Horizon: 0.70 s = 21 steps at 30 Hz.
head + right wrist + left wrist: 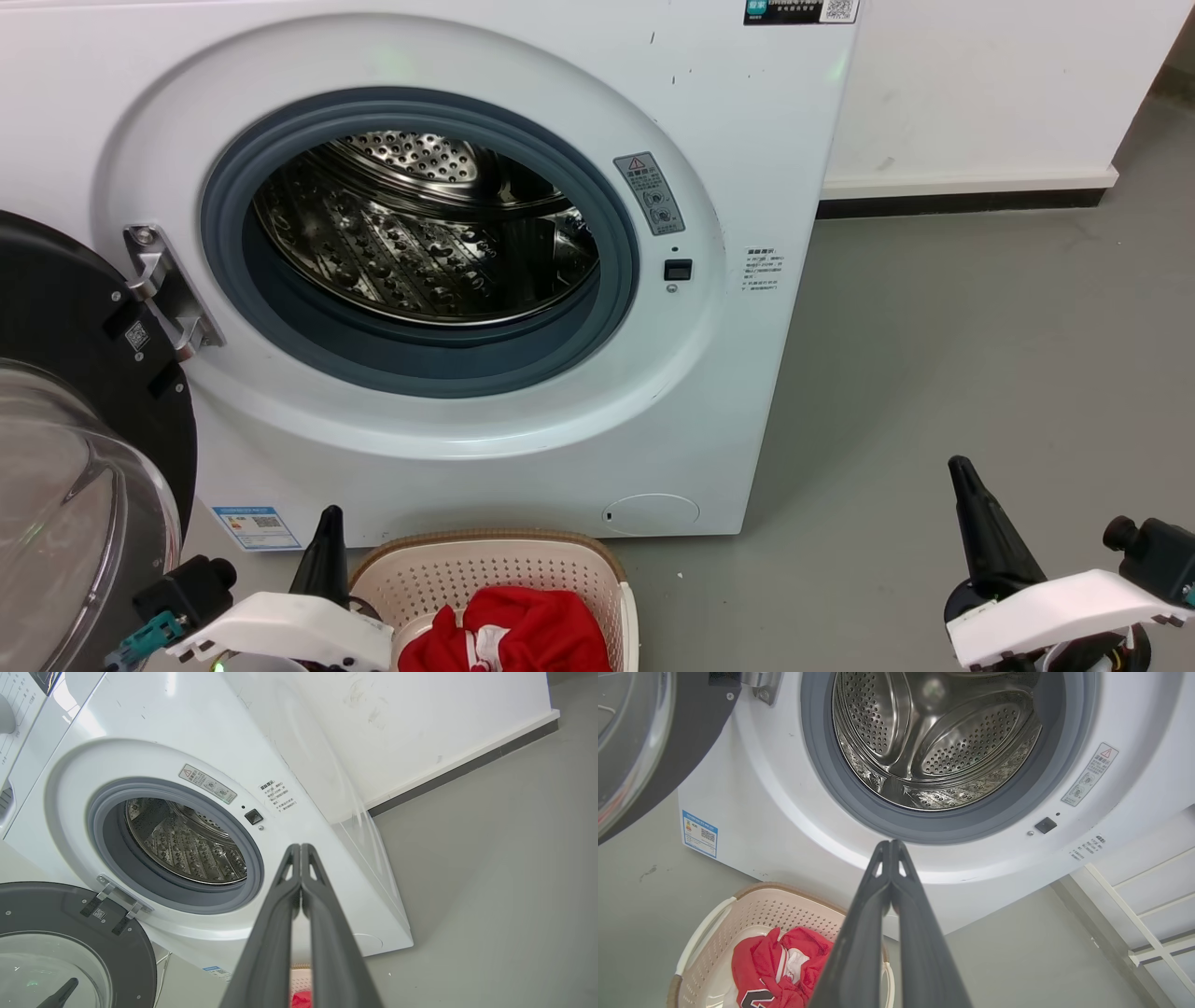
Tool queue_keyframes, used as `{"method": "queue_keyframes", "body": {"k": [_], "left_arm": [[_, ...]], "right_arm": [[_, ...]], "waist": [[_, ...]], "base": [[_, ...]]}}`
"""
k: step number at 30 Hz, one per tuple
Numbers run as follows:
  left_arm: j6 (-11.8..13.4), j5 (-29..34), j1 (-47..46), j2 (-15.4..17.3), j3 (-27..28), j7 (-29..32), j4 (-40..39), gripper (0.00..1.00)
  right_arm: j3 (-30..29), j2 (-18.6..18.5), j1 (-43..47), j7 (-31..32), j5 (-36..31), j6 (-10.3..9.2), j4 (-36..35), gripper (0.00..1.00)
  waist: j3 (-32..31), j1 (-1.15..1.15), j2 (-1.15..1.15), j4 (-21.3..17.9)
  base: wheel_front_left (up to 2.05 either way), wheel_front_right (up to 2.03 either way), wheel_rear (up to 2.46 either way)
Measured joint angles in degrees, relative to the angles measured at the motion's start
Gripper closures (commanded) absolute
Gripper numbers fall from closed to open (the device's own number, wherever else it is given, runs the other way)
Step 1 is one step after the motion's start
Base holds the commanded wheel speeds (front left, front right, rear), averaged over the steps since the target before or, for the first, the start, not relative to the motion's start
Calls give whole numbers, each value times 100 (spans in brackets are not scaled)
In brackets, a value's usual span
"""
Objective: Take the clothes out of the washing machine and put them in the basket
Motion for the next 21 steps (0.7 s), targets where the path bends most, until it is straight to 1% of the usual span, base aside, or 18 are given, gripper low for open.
{"method": "queue_keyframes", "body": {"k": [21], "left_arm": [[-310, -1607, -211, -121, 280, 342, 142, 100]], "right_arm": [[-102, -38, -230, 169, 1816, -1, 325, 100]], "waist": [[50, 0, 0, 44]], "base": [[0, 0, 0]]}}
